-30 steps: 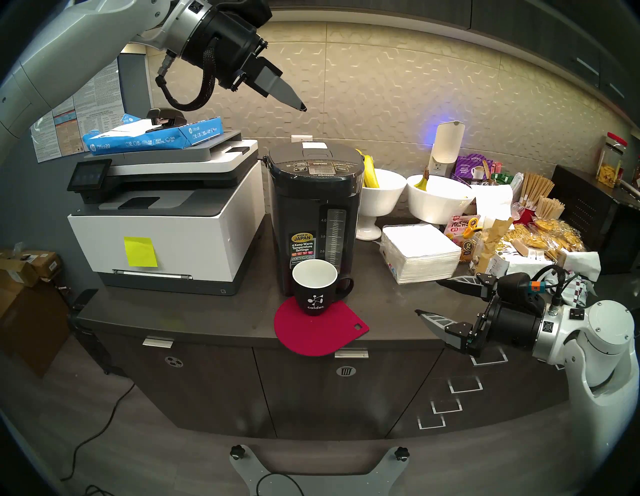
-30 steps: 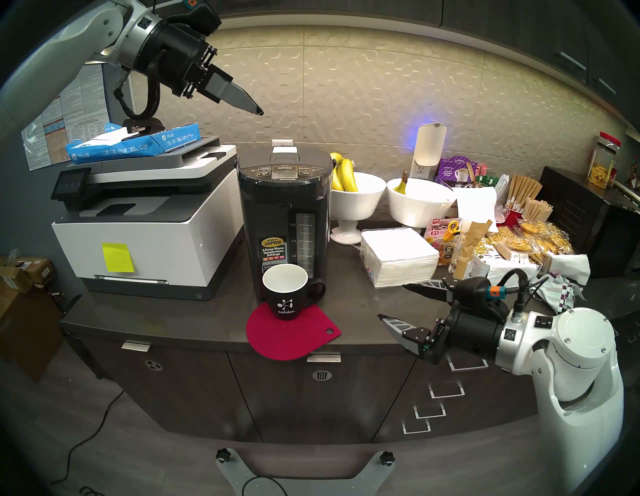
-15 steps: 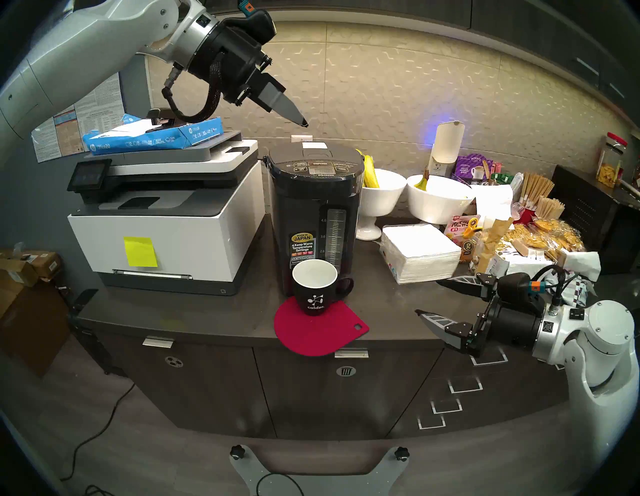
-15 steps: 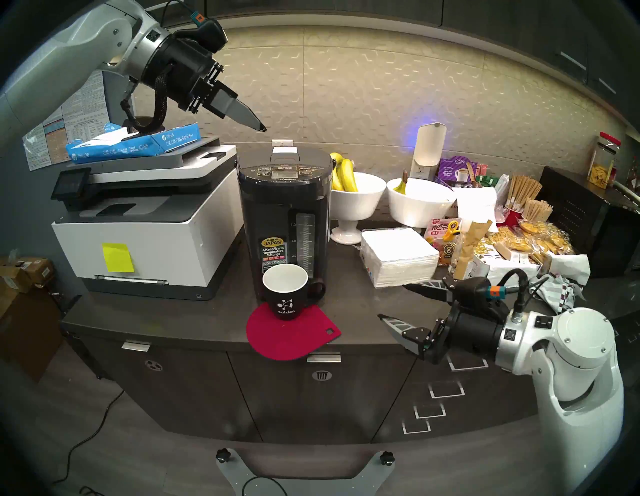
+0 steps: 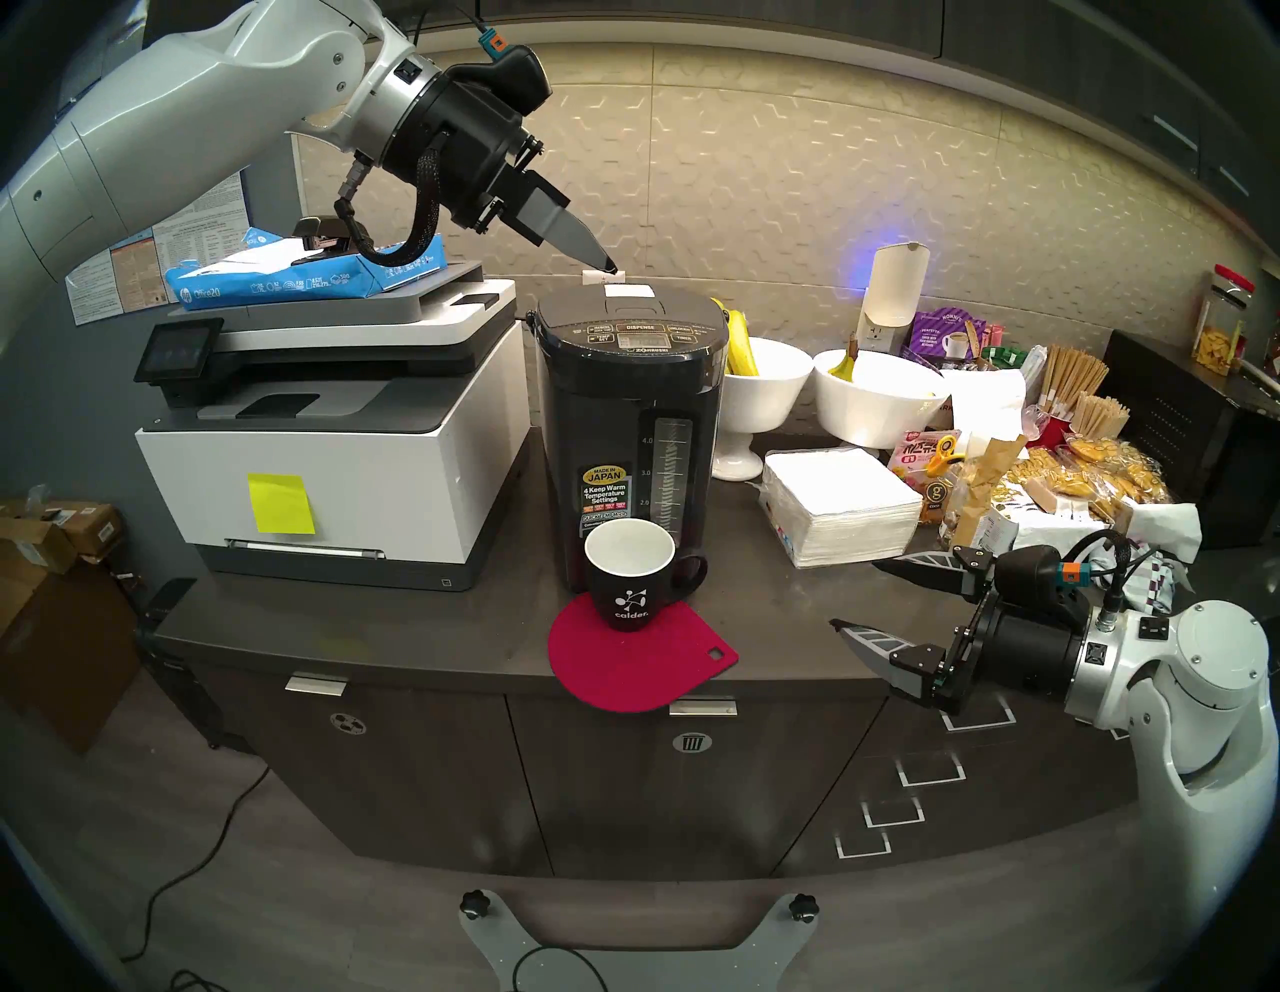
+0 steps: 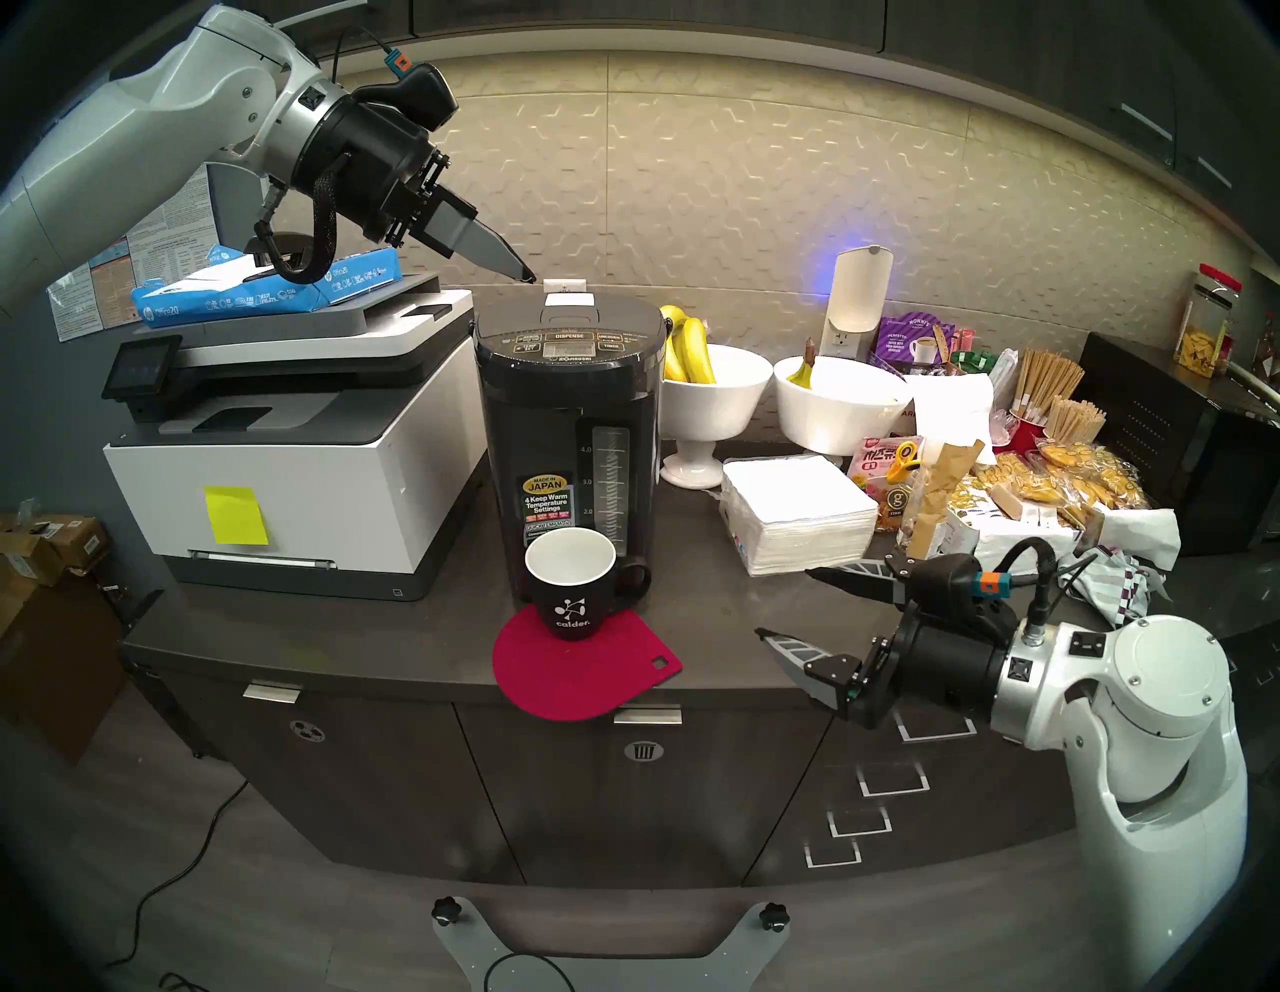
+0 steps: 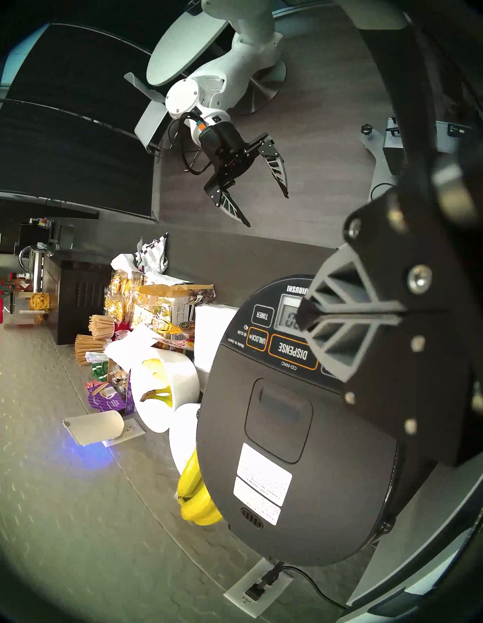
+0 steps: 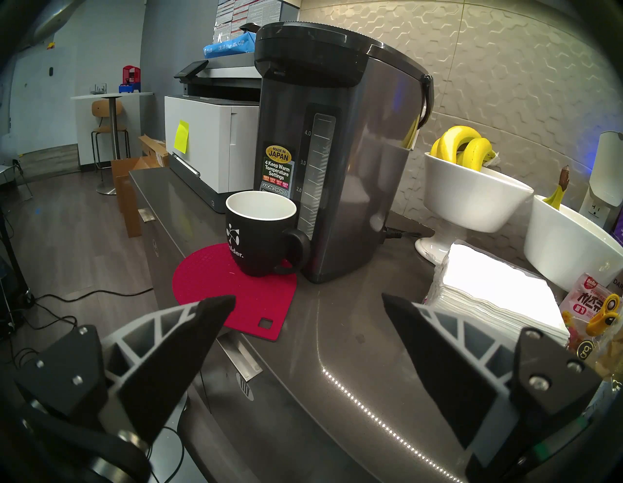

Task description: Press the water dispenser button and fill the cup

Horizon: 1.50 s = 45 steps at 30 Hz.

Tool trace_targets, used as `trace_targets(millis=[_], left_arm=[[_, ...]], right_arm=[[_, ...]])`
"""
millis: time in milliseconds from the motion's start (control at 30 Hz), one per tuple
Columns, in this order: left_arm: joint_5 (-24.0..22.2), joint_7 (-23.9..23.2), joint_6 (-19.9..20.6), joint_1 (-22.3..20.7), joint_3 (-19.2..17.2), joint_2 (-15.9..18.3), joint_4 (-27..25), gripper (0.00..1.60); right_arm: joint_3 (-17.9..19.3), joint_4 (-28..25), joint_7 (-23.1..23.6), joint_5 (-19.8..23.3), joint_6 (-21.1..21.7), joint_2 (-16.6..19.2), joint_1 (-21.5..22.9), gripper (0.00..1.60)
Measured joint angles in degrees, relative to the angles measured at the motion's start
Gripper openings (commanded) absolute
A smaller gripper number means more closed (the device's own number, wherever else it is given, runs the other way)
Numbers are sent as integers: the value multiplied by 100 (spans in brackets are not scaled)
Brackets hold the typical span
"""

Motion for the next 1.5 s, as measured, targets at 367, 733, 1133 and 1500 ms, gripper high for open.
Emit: trace_targets(millis=[367,733,1133,1500], left_arm=[[339,-365,-350,-200,278,-293,328,0],[526,-690,-668,-404,581,-583,504,0],[491,-1023,-989,-626,982,-793,604,0],[426,-1225,-1184,-841,1314,-956,720,0]], right_arm=[[0,0,0,0,0,0,0,160],[0,0,0,0,0,0,0,160],[0,-2,0,0,0,0,0,160],[0,-2,0,-1,0,0,0,160]])
